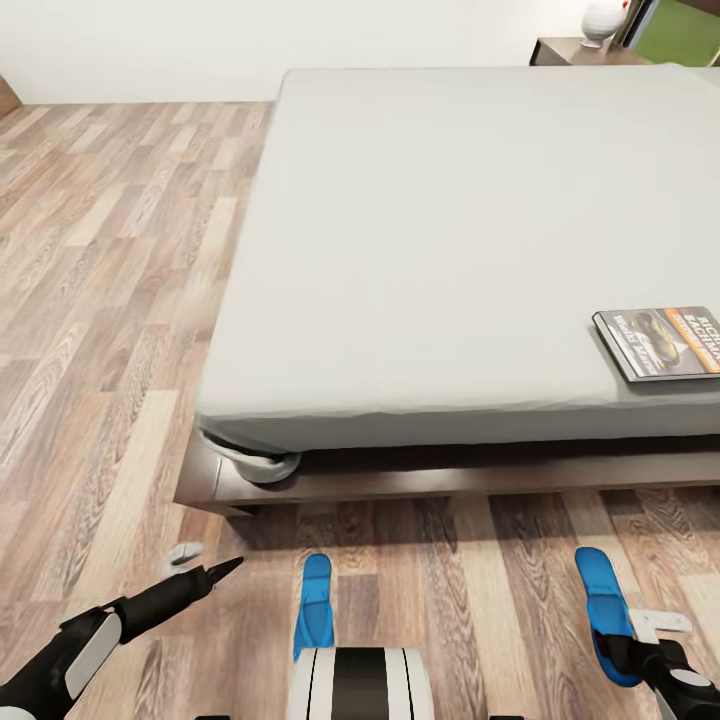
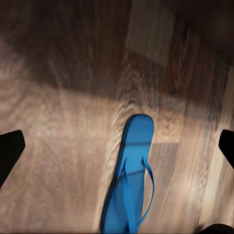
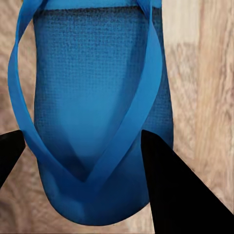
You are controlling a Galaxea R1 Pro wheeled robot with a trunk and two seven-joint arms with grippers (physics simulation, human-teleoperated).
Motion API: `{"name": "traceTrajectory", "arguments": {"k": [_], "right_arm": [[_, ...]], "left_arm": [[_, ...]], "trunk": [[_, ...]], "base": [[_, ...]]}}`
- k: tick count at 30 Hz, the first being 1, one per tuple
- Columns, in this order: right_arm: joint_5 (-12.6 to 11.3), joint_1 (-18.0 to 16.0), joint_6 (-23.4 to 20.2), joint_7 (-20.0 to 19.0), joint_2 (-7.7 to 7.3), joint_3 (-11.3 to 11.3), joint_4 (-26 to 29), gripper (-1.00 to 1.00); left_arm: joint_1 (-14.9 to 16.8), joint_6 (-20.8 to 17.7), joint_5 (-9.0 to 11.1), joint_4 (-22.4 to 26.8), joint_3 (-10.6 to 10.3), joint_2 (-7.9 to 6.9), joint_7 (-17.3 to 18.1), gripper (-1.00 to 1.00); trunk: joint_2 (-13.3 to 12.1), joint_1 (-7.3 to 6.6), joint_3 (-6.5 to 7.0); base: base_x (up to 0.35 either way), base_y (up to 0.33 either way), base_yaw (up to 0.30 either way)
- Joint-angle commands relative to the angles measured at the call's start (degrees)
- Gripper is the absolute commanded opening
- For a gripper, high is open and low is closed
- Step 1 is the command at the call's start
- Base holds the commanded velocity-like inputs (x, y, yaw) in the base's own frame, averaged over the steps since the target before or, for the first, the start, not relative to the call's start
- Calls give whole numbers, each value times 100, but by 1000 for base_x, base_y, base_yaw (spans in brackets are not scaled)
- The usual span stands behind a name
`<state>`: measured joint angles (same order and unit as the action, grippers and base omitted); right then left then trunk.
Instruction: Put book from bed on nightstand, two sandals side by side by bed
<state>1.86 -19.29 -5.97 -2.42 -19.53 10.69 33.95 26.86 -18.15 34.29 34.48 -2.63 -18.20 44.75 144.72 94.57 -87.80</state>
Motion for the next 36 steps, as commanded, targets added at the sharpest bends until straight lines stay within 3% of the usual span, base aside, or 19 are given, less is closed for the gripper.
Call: {"name": "traceTrajectory", "arguments": {"k": [1,36], "right_arm": [[20,3,-27,7,2,21,20,-100],[25,3,-9,1,2,21,42,-100]], "left_arm": [[3,-39,60,-3,-27,-5,-1,100],[3,-39,60,-3,-27,-6,-4,100]], "trunk": [[1,-1,-3],[1,-1,-3]], "base": [[0,296,0],[0,296,0]]}}
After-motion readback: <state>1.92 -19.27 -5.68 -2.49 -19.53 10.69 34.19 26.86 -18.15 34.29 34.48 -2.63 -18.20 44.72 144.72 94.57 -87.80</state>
